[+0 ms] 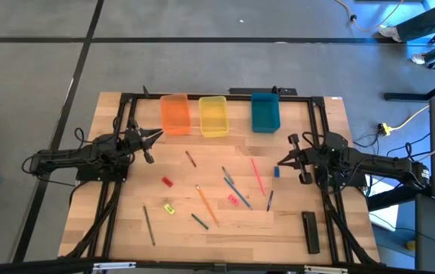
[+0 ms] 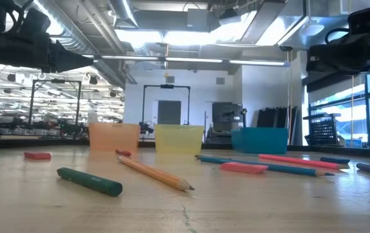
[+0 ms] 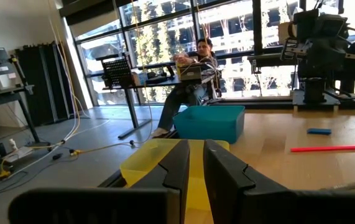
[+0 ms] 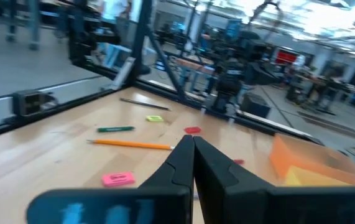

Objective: Sort crayons/erasers/pens/pencils in bins
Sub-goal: Put the pink pencil into the blue bin

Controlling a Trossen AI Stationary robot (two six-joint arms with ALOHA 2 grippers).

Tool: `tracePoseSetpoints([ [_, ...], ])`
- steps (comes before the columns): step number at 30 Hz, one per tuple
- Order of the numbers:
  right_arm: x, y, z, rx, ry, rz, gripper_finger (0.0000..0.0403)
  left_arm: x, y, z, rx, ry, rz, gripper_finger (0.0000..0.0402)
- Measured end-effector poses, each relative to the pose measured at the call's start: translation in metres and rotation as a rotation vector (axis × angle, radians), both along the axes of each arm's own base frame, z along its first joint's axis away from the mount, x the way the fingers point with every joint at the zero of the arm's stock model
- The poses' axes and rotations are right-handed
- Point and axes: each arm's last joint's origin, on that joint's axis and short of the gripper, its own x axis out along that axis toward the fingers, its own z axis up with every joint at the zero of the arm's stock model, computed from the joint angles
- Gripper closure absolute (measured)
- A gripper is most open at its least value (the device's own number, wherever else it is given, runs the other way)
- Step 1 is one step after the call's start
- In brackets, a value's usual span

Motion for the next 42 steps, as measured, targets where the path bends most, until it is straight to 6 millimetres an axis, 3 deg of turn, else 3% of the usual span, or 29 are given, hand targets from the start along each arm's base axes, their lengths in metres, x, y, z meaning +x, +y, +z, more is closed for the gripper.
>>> tracePoseSetpoints([
  [9, -0.001, 0.003, 0.001, 0.015, -0.004, 0.108, 0.0391, 0.000, 0.000, 0.000, 0.000, 0.000, 0.000, 0.0360],
  [18, 0.001, -0.005, 0.006, 0.155, -0.026, -0.180, 0.0391, 0.000, 0.000, 0.000, 0.000, 0.000, 0.000, 0.0360],
  [36, -0.001, -0.005, 0.021, 0.296, -0.137, -0.150, 0.0391, 0.000, 0.000, 0.000, 0.000, 0.000, 0.000, 0.0360],
  [42, -0.002, -0.006, 0.023, 0.384, -0.159, -0.188, 0.0391, 0.000, 0.000, 0.000, 0.133, 0.078, 0.010, 0.0360],
])
